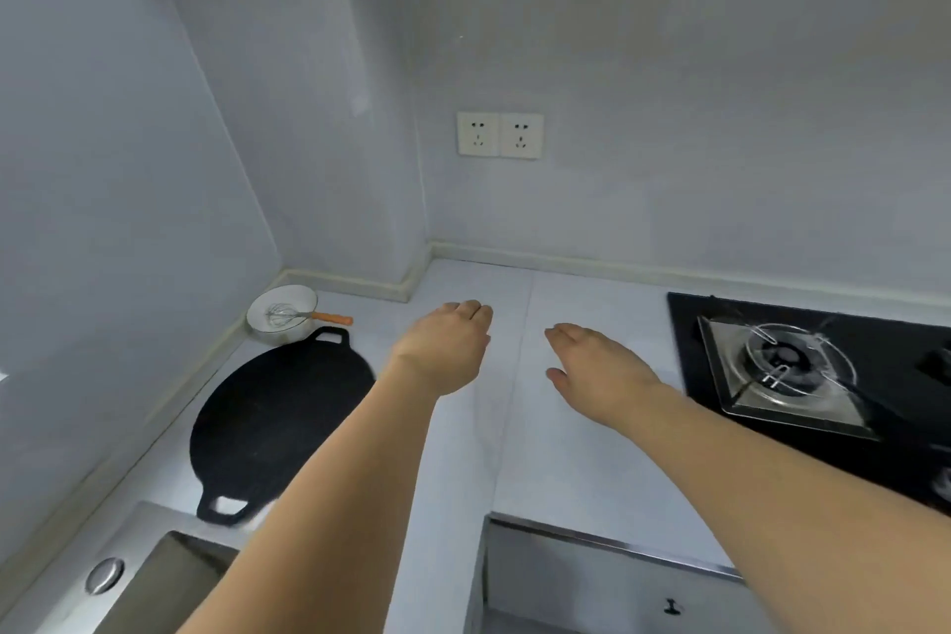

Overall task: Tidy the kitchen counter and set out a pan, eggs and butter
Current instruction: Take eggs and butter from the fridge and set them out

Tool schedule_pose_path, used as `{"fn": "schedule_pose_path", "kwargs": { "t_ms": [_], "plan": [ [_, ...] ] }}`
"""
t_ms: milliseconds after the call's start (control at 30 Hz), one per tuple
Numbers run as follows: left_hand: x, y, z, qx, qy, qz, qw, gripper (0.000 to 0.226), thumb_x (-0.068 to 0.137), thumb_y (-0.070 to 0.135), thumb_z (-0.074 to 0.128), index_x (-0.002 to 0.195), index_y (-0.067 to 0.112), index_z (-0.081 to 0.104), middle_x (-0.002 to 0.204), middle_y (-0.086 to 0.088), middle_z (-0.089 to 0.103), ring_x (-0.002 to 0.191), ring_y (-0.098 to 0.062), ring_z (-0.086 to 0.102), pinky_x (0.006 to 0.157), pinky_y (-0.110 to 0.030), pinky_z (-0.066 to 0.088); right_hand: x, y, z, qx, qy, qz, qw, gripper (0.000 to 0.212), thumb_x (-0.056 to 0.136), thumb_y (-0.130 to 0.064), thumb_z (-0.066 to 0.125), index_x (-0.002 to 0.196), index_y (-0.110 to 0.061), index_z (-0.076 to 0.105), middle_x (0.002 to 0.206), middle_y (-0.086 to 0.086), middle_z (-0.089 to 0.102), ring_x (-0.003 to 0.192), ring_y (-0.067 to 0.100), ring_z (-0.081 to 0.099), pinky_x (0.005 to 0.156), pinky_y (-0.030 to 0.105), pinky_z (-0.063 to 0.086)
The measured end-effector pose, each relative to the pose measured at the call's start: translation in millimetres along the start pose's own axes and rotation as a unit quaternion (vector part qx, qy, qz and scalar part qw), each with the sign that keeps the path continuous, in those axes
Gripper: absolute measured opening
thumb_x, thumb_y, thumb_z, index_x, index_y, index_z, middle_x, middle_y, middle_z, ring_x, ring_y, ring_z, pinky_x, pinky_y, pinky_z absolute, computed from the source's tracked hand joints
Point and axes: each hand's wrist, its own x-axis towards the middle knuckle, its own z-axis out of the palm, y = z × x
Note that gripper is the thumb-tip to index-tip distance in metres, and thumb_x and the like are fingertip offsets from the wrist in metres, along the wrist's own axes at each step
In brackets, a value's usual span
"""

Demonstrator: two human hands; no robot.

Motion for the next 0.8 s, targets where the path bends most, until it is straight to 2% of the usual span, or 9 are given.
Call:
{"fn": "schedule_pose_path", "kwargs": {
  "t_ms": [133, 300, 400, 567, 800],
  "plan": [
    [23.4, 89.9, -40.3, 0.025, 0.032, 0.051, 0.998, 0.041, 0.104, 0.027, 0.030, 0.141, 0.010, 0.035, 0.145, -0.005, 0.040, 0.130, -0.026, 0.039, 0.100, -0.042, 0.042, -57.9, 61.5, -25.6, -0.009, 0.039, 0.032, 0.999, 0.056, 0.102, -0.029, 0.037, 0.152, -0.011, 0.018, 0.158, 0.003, 0.020, 0.142, 0.020, 0.027, 0.111, 0.031, 0.028],
    [37.7, 218.6, -87.4, 0.058, 0.075, 0.138, 0.986, 0.041, 0.104, 0.026, 0.031, 0.140, 0.009, 0.037, 0.143, -0.007, 0.042, 0.128, -0.026, 0.041, 0.102, -0.040, 0.041, -152.0, 149.3, -56.7, -0.006, 0.110, 0.104, 0.989, 0.053, 0.100, -0.028, 0.043, 0.148, -0.011, 0.028, 0.152, 0.004, 0.032, 0.137, 0.021, 0.035, 0.110, 0.031, 0.033],
    [38.2, 281.8, -112.6, 0.068, 0.104, 0.173, 0.977, 0.041, 0.103, 0.028, 0.030, 0.139, 0.010, 0.039, 0.142, -0.006, 0.044, 0.128, -0.026, 0.043, 0.101, -0.039, 0.042, -207.8, 196.2, -73.6, 0.010, 0.137, 0.153, 0.979, 0.053, 0.100, -0.027, 0.043, 0.148, -0.011, 0.029, 0.152, 0.003, 0.033, 0.138, 0.020, 0.034, 0.111, 0.032, 0.033],
    [36.6, 401.9, -152.4, 0.083, 0.157, 0.247, 0.953, 0.045, 0.103, 0.031, 0.031, 0.142, 0.010, 0.037, 0.145, -0.007, 0.042, 0.131, -0.026, 0.041, 0.101, -0.038, 0.041, -311.0, 270.9, -101.4, 0.006, 0.187, 0.225, 0.956, 0.056, 0.101, -0.029, 0.043, 0.151, -0.011, 0.024, 0.157, 0.004, 0.025, 0.143, 0.020, 0.026, 0.114, 0.031, 0.027],
    [33.2, 539.2, -212.8, 0.095, 0.193, 0.338, 0.916, 0.048, 0.103, 0.033, 0.030, 0.144, 0.009, 0.035, 0.146, -0.008, 0.041, 0.132, -0.027, 0.040, 0.105, -0.041, 0.039, -432.3, 343.6, -148.1, -0.010, 0.245, 0.309, 0.919, 0.056, 0.100, -0.029, 0.043, 0.149, -0.010, 0.026, 0.156, 0.005, 0.029, 0.138, 0.023, 0.036, 0.110, 0.034, 0.035]
  ]
}}
